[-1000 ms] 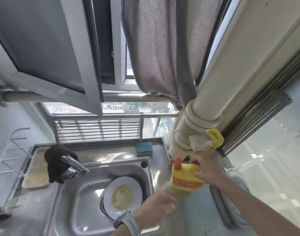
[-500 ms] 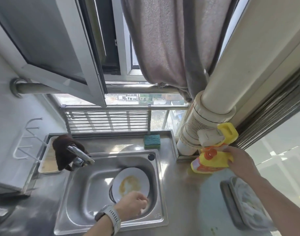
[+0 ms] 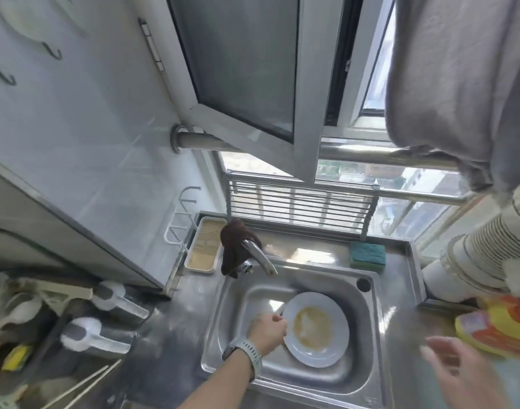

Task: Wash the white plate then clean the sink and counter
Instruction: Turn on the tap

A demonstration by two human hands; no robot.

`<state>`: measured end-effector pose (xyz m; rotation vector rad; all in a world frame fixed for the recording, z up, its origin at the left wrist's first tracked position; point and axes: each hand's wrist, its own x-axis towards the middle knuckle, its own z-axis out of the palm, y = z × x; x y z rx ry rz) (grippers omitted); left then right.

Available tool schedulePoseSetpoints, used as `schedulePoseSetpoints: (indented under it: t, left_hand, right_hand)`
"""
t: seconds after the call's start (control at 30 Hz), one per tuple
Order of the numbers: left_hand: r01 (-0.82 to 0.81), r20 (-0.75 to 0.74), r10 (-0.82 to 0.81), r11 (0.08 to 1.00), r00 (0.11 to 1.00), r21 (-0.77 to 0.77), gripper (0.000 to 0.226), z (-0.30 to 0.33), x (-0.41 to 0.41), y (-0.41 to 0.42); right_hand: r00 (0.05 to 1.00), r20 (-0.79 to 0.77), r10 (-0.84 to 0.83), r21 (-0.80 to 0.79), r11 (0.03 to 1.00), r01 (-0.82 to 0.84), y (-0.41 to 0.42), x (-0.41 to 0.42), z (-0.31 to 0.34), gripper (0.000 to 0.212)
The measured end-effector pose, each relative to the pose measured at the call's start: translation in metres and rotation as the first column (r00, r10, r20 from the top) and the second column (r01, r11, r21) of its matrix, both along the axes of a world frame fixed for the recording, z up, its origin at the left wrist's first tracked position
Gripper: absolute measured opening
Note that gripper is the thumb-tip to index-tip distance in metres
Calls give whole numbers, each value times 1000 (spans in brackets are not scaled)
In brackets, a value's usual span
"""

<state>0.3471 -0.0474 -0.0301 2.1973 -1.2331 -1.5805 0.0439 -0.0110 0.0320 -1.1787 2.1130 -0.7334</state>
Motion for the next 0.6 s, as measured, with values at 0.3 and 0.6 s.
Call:
schedulePoseSetpoints:
  t: [0.3,0.6]
  left_hand:
    - [271,476,-42,863,878,-425,46,-14,72,-49]
    - [462,693,-142,835,707,-300,50,-72,119,-79]
  right_hand:
    - [737,675,-15,325,904,-279,-90,280,-107,33]
    - [229,905,-359,316,927,204,-149,338,-192,31]
